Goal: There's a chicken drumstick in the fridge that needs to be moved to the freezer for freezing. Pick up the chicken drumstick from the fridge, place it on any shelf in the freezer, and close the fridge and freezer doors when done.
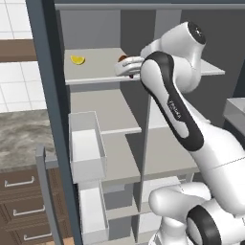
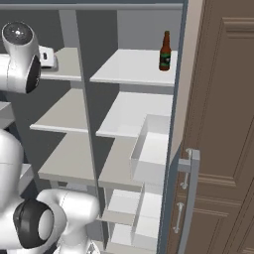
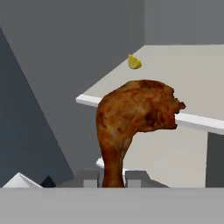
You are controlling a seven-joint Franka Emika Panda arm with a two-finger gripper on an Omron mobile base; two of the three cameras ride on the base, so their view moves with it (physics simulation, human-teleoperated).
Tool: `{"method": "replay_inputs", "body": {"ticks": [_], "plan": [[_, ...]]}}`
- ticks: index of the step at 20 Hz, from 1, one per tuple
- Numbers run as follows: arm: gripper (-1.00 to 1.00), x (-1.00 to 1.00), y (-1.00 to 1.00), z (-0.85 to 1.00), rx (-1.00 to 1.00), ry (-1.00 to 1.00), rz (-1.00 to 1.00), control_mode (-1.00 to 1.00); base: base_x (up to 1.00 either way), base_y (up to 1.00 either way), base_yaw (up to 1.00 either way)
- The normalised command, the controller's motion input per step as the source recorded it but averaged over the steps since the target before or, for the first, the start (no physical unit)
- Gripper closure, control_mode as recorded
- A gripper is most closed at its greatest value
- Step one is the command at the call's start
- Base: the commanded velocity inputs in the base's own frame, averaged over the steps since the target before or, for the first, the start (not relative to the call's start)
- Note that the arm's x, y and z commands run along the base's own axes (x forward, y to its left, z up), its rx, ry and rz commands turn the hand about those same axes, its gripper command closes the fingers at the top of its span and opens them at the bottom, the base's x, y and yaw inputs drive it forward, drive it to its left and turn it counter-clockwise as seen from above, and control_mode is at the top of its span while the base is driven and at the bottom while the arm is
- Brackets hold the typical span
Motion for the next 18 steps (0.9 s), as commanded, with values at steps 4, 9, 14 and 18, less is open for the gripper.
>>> {"method": "replay_inputs", "body": {"ticks": [4, 9, 14, 18], "plan": [[1.00, 0.56, 0.07, -0.23, -0.04, 0.00, 0.00, -1.00, 0.00, 0.00, 0.00], [1.00, 0.45, 0.09, -0.31, -0.03, 0.00, 0.00, -1.00, 0.00, 0.00, 0.00], [1.00, 0.47, 0.15, -0.21, -0.01, 0.00, 0.00, -1.00, 0.00, 0.00, 0.00], [1.00, 0.53, 0.24, -0.02, -0.01, 0.01, 0.00, -1.00, 0.00, 0.00, 0.00]]}}
